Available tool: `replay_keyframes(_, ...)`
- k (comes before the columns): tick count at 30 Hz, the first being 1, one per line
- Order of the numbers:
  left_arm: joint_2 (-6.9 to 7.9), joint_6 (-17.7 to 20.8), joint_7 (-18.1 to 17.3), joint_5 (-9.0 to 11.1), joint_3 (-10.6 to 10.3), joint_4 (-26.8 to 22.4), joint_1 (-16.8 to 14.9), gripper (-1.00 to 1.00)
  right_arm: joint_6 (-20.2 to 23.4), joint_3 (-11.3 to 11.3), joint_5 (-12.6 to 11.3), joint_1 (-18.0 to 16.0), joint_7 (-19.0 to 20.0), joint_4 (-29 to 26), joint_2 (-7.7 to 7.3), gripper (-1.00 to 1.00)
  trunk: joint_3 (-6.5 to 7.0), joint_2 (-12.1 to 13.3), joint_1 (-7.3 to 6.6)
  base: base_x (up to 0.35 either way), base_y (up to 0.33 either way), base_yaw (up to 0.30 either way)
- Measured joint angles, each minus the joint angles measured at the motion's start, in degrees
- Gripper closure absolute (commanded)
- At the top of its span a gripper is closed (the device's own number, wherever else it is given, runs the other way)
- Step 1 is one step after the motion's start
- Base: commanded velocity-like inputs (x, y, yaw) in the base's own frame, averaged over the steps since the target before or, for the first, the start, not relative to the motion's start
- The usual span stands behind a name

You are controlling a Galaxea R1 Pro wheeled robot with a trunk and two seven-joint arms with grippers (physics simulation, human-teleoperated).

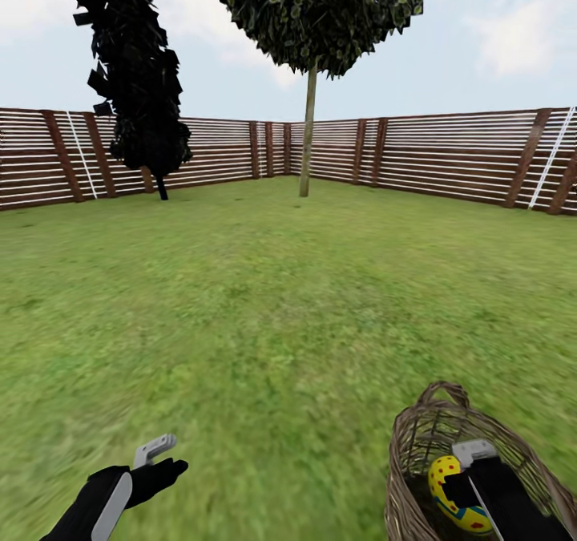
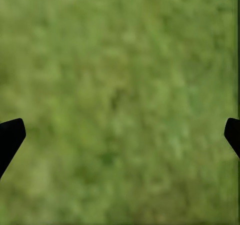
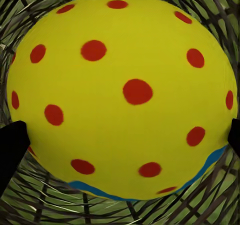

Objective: Take the three Easter eggs out of the wicker basket on the lawn in the garden, then place them on the lawn next to a single tree (choose any tree) so that all three eggs are next to the same tree and none are left in the basket.

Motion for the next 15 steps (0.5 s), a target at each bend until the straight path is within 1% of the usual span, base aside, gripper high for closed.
replay_keyframes(15,0.02,0.0,0.1,0.0,0.1,0.0,0.0,-1.00,0.1,0.0,0.0,0.0,0.0,0.1,0.03,1.00,2.00,0.2,-0.39,0.000,0.000,0.000)
